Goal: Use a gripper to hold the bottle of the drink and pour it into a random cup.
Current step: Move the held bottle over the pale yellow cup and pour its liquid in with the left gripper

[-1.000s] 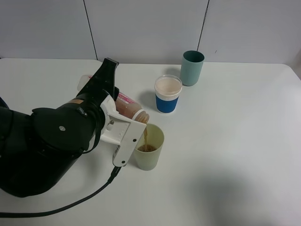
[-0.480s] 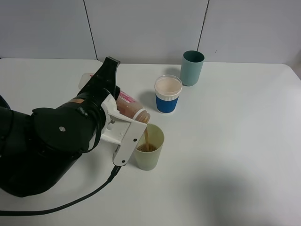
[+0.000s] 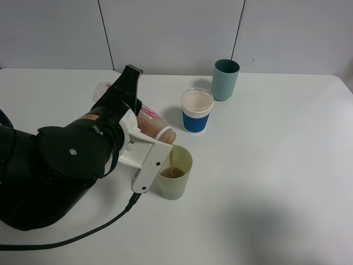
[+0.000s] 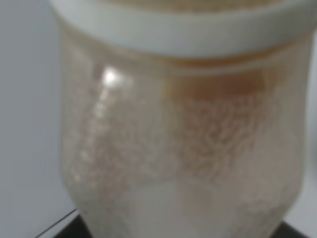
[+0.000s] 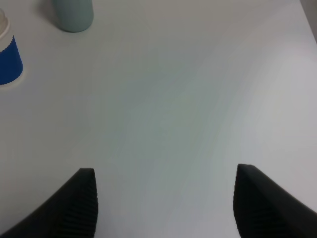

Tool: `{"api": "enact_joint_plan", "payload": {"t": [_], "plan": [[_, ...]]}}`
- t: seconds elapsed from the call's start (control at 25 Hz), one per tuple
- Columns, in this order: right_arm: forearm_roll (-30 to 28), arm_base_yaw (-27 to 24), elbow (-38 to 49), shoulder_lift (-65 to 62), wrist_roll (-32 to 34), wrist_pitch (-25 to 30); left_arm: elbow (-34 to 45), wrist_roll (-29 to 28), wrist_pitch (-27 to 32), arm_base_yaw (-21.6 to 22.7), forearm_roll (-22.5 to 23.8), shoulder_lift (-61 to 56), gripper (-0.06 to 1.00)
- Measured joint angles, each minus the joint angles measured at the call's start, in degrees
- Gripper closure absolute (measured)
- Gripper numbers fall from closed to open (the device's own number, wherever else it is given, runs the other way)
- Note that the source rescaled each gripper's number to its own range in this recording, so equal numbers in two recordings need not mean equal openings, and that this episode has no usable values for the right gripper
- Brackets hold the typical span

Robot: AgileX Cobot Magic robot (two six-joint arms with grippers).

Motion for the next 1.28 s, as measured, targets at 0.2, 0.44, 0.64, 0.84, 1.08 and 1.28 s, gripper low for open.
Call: {"api": "enact_joint_plan", "payload": {"t": [0.2, 0.44, 0.64, 0.84, 1.08, 1.28], "plan": [[0.0, 0.0, 0.0, 0.0, 0.0, 0.0, 0.0, 0.2, 0.0, 0.0, 1.0, 0.0, 0.94], [0.0, 0.0, 0.0, 0.0, 0.0, 0.0, 0.0, 1.3, -0.1, 0.0, 1.3, 0.0, 0.94], [0.0, 0.0, 0.0, 0.0, 0.0, 0.0, 0.0, 2.1, -0.1, 0.0, 1.4, 0.0, 0.94], [0.0, 0.0, 0.0, 0.0, 0.0, 0.0, 0.0, 2.7, -0.1, 0.0, 1.4, 0.0, 0.94], [0.0, 0.0, 0.0, 0.0, 0.0, 0.0, 0.0, 3.6, -0.5, 0.0, 2.0, 0.0, 0.94], [0.0, 0.0, 0.0, 0.0, 0.0, 0.0, 0.0, 3.6, -1.0, 0.0, 2.7, 0.0, 0.94]]}}
